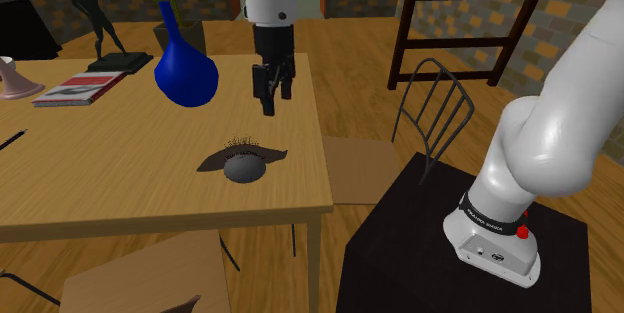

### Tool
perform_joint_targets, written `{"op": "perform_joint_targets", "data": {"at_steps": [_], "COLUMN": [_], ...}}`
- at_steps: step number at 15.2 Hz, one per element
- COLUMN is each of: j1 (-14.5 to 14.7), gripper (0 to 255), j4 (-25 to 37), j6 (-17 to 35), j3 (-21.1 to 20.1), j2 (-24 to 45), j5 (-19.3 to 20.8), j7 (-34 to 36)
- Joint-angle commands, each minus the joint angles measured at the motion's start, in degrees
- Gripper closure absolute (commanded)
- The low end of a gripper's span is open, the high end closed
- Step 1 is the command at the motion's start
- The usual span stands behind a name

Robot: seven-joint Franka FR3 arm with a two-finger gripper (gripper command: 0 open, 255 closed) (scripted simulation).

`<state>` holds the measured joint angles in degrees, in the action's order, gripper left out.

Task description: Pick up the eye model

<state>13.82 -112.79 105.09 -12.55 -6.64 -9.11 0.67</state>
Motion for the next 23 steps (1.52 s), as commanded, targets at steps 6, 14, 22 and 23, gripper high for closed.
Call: {"op": "perform_joint_targets", "data": {"at_steps": [6,14,22,23], "j1": [3.6,3.7,3.7,3.7], "gripper": [0,0,255,255], "j4": [8.6,4.6,4.6,4.6], "j6": [0.4,5.3,5.3,5.3], "j3": [-3.8,-3.8,-3.8,-3.8], "j2": [10.5,11.4,11.4,11.4], "j5": [2.2,2.2,2.2,2.3], "j7": [0.2,-0.2,-0.2,-0.2]}}
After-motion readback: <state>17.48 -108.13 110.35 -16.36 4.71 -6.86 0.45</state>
